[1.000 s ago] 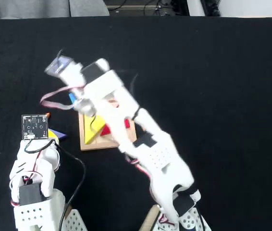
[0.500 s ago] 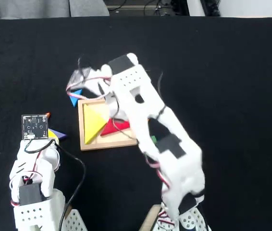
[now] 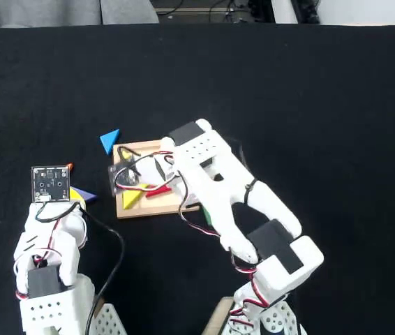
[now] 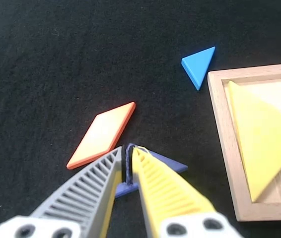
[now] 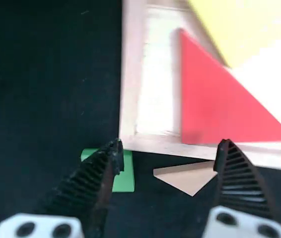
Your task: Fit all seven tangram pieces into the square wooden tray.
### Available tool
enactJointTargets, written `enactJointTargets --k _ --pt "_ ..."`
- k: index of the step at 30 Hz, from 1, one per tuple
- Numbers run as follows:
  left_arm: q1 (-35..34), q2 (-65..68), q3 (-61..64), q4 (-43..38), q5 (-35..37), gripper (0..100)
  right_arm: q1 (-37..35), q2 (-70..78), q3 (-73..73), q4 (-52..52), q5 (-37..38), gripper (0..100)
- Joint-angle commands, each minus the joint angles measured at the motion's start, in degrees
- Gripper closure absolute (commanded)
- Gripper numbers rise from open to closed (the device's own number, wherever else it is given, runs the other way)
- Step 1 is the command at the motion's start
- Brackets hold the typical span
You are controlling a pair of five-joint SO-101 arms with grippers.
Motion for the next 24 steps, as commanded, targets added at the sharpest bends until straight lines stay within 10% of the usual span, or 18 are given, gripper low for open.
enactJointTargets --k 1,24 --pt "0.40 -0.44 1.01 -0.79 -0.53 95 -0.62 -3.65 -2.42 0.44 9.05 69.9" --pt "-0.04 -0.44 1.01 -0.88 -0.62 95 -5.27 9.19 -8.22 -10.29 8.26 69.8"
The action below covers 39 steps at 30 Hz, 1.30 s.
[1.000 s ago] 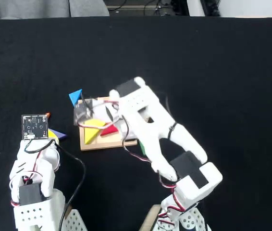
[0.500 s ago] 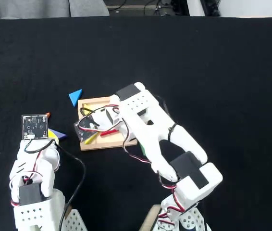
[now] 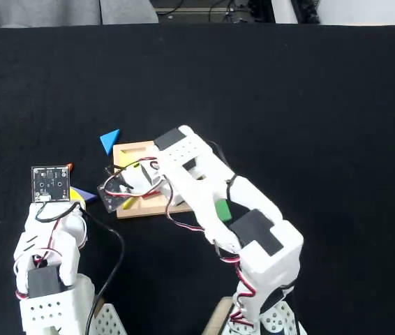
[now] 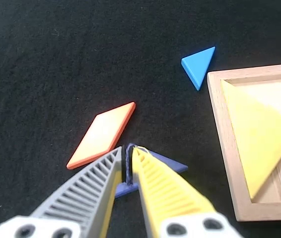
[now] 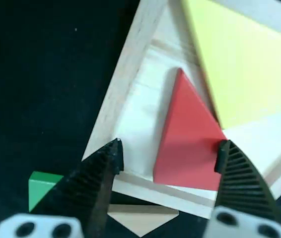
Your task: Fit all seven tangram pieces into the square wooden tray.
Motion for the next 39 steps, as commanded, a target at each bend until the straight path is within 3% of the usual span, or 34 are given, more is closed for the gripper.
enactJointTargets --k 1,6,14,21,39 --pt "-0.40 -0.44 1.10 -1.14 -0.62 95 -1.41 0.66 -6.46 -0.70 -3.16 69.8" --pt "-5.49 -0.62 0.48 -2.11 -0.18 95 -1.67 2.24 -9.01 -0.88 -3.16 69.8" --pt "-5.49 -0.62 0.84 -2.81 -0.18 95 -1.14 8.84 -9.36 -0.44 -3.16 71.6" --pt "-5.49 -0.62 0.84 -2.81 -0.26 95 1.67 8.84 -10.86 -0.35 -3.16 98.6" --pt "-5.41 -0.62 0.84 -2.81 -0.35 95 2.02 -1.10 -20.00 13.10 -5.63 98.7"
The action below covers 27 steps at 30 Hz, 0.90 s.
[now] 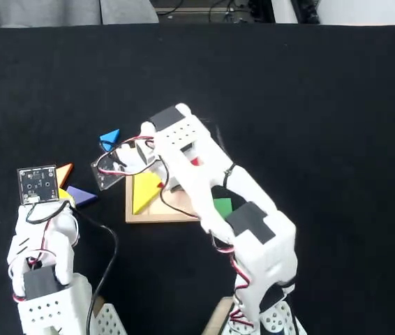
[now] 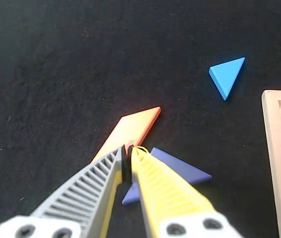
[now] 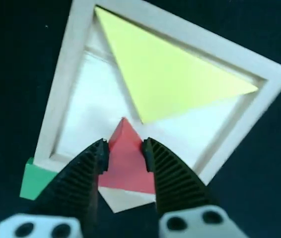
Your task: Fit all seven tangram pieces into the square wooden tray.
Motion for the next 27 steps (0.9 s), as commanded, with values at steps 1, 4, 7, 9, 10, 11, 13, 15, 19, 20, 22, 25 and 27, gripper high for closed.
enactJointTargets --k 1,4,7,9,10,11,13,15,19,20,22,25,27 --pt "-0.31 -0.62 0.84 -0.97 -0.35 95 0.18 -6.46 -3.30 1.14 -4.40 98.7" --pt "-0.31 -0.62 0.84 -0.97 -0.44 95 -1.05 -9.36 -2.77 1.32 -6.86 98.7" --pt "-0.31 -0.62 0.84 -0.97 -0.44 95 -4.22 -11.91 -1.36 3.87 -7.56 98.7" --pt "-0.31 -0.62 0.92 -0.97 -0.44 95 -6.68 -13.14 0.40 6.77 -7.47 98.7" --pt "-0.31 -0.62 1.01 -0.97 -0.53 95 -7.74 -13.67 1.36 8.44 -7.30 98.7" --pt "-0.31 -0.62 1.01 -0.97 -0.53 95 -8.35 -14.02 2.33 9.93 -7.30 98.7" --pt "-0.31 -0.62 1.01 -0.97 -0.53 95 -8.44 -14.46 4.26 12.40 -7.30 98.7" --pt "-0.31 -0.62 1.01 -0.97 -0.53 95 -7.12 -14.73 6.55 14.51 -7.12 98.7" --pt "-0.31 -0.62 1.01 -0.97 -0.53 95 -3.60 -14.90 11.56 19.16 -2.20 98.7" --pt "-0.31 -0.62 1.01 -0.97 -0.53 95 -2.64 -14.99 12.35 19.52 -1.41 98.7" --pt "-0.31 -0.62 1.01 -0.97 -0.53 95 -0.97 -14.99 13.14 19.60 -1.32 98.8" --pt "-0.31 -0.62 1.01 -0.97 -0.53 95 0.62 -14.99 12.88 19.69 -1.32 98.8" --pt "-0.31 -0.62 1.01 -0.97 -0.53 95 0.70 -14.99 12.88 19.34 -1.41 98.8"
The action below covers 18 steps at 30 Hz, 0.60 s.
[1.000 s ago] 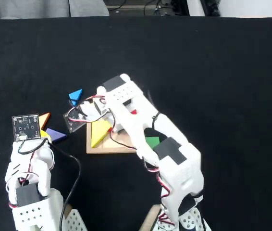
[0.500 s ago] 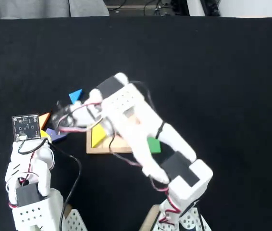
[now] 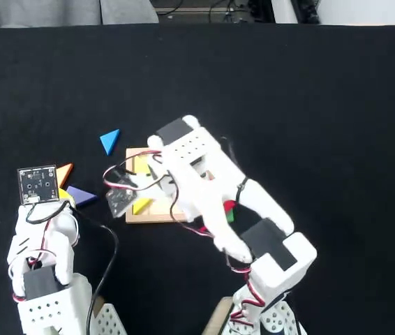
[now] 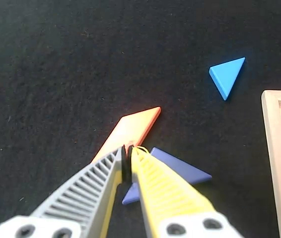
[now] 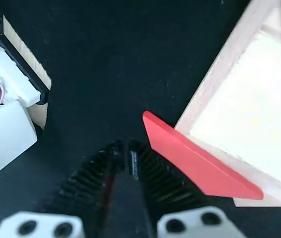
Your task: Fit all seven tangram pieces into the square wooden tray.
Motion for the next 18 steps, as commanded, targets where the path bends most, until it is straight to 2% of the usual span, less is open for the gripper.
enactJointTargets --k 1,5,8,12,15,18 --pt "-0.31 -0.62 1.01 -0.97 -0.53 95 1.41 -3.74 -0.31 0.62 0.62 98.8" --pt "-0.31 -0.62 1.01 -0.97 -0.53 95 3.08 -6.46 0.04 1.76 -0.70 98.8" --pt "-0.31 -0.62 1.01 -0.97 -0.53 95 6.24 -14.11 0.13 1.49 -8.62 98.8" --pt "0.48 -0.62 1.01 -0.79 -0.53 95 9.23 -28.09 4.88 -7.74 -32.09 98.7" --pt "1.19 -0.62 1.01 -0.62 -0.53 95 9.49 -35.82 16.92 -18.64 -52.04 98.7" --pt "1.19 -0.62 1.01 -0.62 -0.53 95 9.49 -39.87 27.56 -26.81 -66.02 98.7"
